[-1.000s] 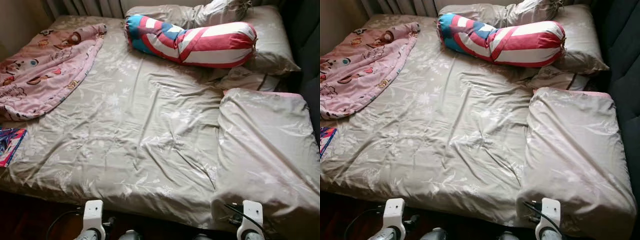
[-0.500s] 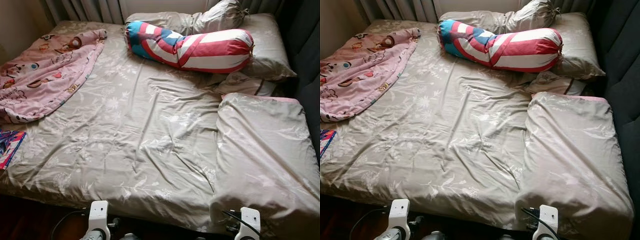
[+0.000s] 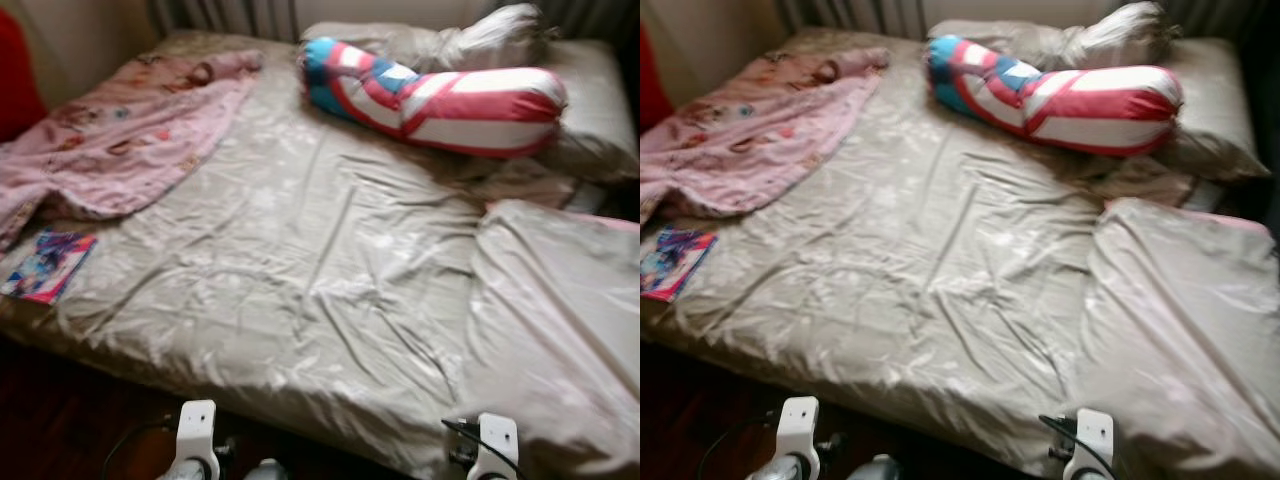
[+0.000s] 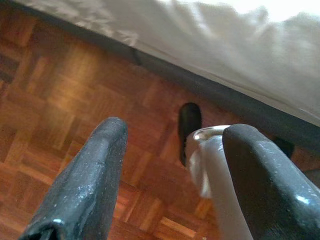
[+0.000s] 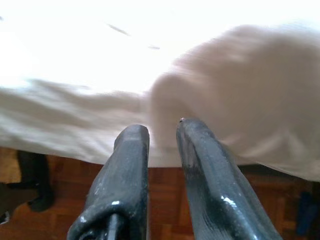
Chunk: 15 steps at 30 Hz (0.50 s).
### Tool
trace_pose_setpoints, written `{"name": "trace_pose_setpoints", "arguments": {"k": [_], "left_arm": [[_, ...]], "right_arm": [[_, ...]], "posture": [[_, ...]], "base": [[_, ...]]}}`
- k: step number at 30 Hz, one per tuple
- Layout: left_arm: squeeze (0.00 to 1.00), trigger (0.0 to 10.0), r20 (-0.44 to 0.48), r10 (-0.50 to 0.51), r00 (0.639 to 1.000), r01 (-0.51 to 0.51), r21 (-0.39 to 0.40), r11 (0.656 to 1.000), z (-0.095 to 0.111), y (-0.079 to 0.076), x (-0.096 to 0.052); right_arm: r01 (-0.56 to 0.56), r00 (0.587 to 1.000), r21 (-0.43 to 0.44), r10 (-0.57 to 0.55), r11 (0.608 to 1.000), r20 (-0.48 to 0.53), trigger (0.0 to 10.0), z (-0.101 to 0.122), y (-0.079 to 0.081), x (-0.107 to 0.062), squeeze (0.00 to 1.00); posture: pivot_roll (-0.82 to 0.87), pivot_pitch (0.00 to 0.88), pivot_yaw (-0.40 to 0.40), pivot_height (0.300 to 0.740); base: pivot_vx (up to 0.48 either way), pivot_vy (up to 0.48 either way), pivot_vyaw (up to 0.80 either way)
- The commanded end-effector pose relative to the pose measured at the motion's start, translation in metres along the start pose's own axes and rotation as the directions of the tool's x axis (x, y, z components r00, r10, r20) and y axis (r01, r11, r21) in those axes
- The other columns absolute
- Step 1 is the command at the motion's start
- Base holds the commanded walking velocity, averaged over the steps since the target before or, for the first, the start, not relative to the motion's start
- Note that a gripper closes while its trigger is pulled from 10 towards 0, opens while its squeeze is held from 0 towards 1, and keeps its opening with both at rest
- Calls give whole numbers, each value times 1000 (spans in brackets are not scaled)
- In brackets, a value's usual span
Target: Clean up the room
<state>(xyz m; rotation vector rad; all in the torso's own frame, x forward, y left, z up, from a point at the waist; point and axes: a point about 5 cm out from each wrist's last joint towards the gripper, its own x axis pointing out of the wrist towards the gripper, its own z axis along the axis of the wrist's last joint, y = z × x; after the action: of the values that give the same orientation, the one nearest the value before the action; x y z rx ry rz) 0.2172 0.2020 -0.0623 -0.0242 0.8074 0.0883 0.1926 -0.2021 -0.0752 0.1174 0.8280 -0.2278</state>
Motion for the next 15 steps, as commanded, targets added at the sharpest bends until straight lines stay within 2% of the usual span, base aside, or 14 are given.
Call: {"name": "trace_pose_setpoints", "arguments": {"k": [1, 15], "left_arm": [[0, 10000, -37, 15, 999, -14, 11, 1000, -8, 6, -2], [0, 10000, -39, 14, 999, -14, 11, 1000, -9, 6, -2]], "right_arm": [[-1, 999, 2, 1, 1000, -39, 10000, -12, -1, -3, 0], [-11, 998, -19, 10, 1000, -58, 10000, -13, 0, -3, 0]], "posture": [[28, 217, 9, 740], [28, 225, 5, 740]], "base": [[0, 458, 0], [0, 460, 0]]}}
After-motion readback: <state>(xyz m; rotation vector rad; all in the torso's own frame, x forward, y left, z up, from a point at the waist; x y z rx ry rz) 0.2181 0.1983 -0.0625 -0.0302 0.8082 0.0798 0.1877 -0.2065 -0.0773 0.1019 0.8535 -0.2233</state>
